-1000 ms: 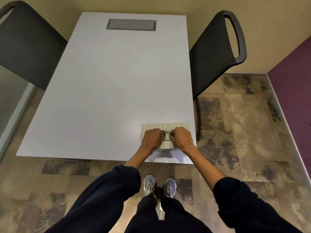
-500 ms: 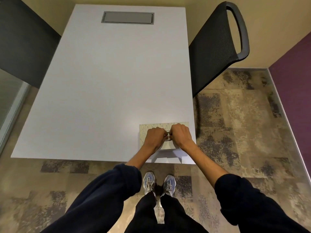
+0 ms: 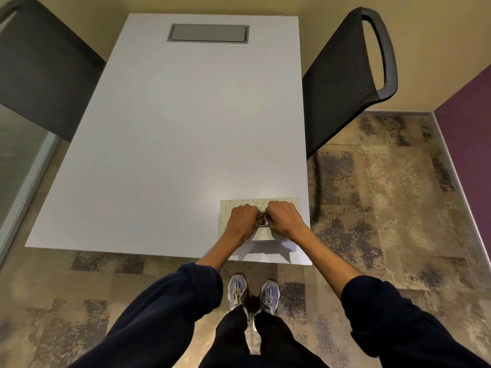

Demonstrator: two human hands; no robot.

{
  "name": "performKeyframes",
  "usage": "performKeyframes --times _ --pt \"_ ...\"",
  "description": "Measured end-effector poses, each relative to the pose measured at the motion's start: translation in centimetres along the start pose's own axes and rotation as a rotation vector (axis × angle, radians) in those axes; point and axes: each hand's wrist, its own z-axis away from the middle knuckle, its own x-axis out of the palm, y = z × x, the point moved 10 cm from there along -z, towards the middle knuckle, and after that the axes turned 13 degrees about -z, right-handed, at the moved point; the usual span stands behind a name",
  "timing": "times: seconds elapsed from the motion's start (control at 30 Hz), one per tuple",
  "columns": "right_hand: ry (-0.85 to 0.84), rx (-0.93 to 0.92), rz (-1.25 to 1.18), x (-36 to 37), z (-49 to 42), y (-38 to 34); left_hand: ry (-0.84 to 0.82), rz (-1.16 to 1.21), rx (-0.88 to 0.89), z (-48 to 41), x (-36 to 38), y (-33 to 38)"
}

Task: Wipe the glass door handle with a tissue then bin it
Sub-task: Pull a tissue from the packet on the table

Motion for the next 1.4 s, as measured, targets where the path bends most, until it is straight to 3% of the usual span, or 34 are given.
performKeyframes --times 0.43,0.8,1.4 --pt "0.123 0.043 -0.351 -0.4 1.6 1.3 0.068 0.042 0.047 0.8 -0.8 0.3" --pt "0.165 0.100 -0.409 -0.6 2.2 1.5 0.038 -0.021 0.135 1.2 -1.2 1.6" --pt "0.229 0.028 -0.468 -1.3 3.4 0.9 -0.111 0.144 0.184 0.9 -0.7 1.2"
